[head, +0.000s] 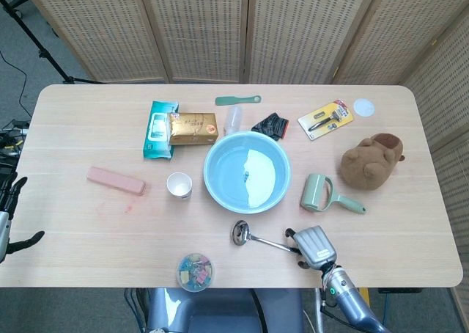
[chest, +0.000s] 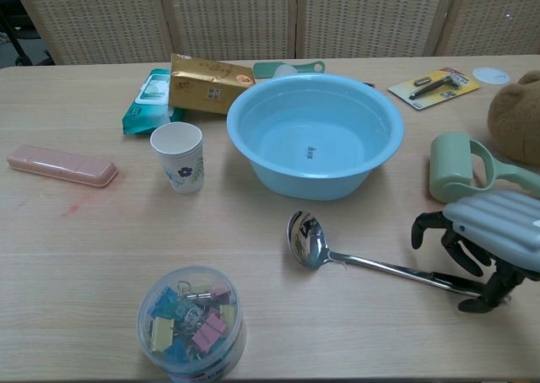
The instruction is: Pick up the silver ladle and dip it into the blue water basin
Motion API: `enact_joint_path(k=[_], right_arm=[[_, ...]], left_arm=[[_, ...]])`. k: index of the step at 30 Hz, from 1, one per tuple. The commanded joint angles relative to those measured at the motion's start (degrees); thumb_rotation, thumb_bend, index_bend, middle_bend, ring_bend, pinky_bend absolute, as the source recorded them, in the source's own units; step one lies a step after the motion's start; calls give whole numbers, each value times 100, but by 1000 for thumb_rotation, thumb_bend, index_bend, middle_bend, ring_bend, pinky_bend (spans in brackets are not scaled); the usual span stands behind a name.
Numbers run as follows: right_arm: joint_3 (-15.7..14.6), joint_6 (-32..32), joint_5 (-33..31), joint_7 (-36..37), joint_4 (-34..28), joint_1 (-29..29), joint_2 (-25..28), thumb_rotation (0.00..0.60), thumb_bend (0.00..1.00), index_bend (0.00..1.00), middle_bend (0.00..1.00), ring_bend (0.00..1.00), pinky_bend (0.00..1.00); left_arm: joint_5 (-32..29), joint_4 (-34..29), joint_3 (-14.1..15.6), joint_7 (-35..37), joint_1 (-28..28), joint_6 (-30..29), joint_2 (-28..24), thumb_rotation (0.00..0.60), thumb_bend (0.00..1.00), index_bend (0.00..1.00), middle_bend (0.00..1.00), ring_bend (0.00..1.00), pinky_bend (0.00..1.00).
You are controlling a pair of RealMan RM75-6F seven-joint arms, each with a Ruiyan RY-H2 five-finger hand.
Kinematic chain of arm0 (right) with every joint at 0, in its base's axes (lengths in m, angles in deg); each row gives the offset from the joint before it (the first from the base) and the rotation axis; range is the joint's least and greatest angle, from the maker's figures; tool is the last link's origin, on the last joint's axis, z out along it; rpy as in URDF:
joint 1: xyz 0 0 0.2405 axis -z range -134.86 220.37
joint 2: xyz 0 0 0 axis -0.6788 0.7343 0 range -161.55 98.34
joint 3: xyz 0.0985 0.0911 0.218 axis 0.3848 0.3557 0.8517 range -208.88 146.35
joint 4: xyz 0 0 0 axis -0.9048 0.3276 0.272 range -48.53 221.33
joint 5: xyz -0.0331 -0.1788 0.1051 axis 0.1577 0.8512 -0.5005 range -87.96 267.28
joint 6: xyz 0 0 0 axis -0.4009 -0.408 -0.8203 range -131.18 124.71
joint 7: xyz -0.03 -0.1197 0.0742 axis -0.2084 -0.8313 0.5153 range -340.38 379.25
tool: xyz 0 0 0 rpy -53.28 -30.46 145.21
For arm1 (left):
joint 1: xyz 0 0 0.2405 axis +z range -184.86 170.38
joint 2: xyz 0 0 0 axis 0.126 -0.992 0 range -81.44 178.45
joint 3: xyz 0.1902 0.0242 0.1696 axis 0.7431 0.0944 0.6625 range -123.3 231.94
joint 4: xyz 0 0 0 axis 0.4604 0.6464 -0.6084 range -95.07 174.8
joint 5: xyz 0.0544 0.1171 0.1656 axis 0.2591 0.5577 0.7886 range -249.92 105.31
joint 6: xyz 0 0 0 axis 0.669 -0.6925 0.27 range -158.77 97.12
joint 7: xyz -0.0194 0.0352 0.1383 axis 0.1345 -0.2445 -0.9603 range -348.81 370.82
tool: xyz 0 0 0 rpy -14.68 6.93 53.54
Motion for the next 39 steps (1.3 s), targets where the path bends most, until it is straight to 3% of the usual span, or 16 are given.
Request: enact_joint_path(k=[1, 23, 39], right_arm=[[12, 30, 5, 3, 56, -22, -36, 600, 0, 332, 742, 685, 860], [118, 119, -313, -419, 441, -173, -264, 600, 0, 332, 747, 687, 860], [165, -6, -817, -712, 272, -332, -361, 600, 52, 432, 765, 696, 860]], left_arm=[[-4, 1, -2, -10, -3, 5, 6, 600, 16, 0, 0, 0, 0], [3, 4, -10, -24, 2, -9, 14, 600, 17, 0, 0, 0, 0], [-15, 10, -19, -40, 4, -7, 22, 600, 17, 0, 0, 0, 0]])
